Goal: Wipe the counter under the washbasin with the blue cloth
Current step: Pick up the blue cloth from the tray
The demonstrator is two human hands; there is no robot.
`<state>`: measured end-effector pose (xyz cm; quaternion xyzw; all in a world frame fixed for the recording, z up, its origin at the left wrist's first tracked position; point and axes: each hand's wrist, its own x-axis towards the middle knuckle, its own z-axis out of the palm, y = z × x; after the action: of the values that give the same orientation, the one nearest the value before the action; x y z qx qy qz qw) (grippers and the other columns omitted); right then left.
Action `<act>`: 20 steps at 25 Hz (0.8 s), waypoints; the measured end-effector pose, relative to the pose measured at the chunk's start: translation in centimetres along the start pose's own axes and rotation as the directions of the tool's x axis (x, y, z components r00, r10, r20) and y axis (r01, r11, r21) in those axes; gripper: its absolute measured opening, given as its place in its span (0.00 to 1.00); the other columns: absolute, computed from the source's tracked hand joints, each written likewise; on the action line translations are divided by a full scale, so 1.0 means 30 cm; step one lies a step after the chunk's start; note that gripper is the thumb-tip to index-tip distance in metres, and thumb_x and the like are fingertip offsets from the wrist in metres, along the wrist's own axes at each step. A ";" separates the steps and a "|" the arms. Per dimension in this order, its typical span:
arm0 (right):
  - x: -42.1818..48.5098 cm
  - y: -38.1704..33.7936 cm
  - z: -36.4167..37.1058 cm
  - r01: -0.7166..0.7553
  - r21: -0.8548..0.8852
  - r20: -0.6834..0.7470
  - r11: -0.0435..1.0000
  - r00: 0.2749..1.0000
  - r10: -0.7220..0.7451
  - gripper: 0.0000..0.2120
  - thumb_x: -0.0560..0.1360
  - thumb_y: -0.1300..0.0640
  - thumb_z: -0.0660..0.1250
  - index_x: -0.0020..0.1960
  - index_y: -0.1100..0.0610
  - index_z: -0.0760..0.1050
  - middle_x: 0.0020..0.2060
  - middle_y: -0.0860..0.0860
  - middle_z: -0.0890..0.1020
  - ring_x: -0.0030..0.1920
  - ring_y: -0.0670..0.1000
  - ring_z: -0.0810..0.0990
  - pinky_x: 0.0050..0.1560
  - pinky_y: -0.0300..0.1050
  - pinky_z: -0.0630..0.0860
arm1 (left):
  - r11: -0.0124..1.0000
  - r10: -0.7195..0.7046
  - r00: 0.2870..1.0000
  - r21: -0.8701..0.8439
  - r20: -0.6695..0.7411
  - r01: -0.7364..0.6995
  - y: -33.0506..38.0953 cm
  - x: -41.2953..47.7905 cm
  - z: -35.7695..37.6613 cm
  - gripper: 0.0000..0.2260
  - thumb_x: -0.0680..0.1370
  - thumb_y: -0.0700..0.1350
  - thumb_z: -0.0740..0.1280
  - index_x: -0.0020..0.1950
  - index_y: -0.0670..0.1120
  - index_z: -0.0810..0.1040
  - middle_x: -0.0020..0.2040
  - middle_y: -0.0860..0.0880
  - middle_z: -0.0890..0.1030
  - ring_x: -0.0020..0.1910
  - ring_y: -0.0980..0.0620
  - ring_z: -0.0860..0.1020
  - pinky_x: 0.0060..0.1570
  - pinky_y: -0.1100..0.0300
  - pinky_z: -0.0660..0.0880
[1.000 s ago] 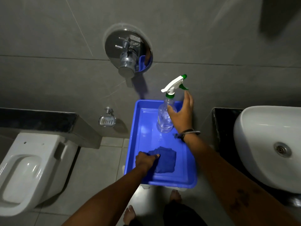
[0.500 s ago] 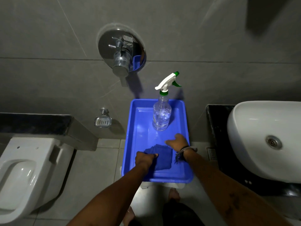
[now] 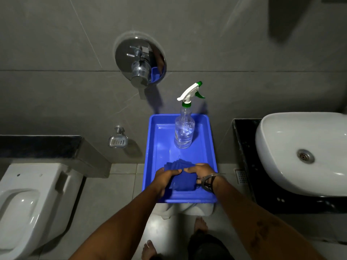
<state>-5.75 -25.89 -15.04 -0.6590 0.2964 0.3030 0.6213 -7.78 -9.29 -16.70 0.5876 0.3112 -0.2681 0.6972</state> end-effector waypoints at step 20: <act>-0.403 0.056 -1.043 0.502 -0.158 -0.493 0.850 0.706 -0.509 0.07 0.74 0.60 0.68 0.38 0.61 0.79 0.38 0.63 0.82 0.34 0.54 0.80 0.28 0.31 0.75 | 0.676 0.642 0.766 0.443 0.039 -0.589 -0.190 -0.279 0.829 0.13 0.75 0.39 0.70 0.57 0.50 0.83 0.50 0.48 0.86 0.50 0.49 0.83 0.48 0.60 0.75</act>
<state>-13.81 -57.05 -5.47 -0.7749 0.2586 -0.0657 0.5731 -14.60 -34.71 -11.28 0.8114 0.0690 -0.0435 0.5788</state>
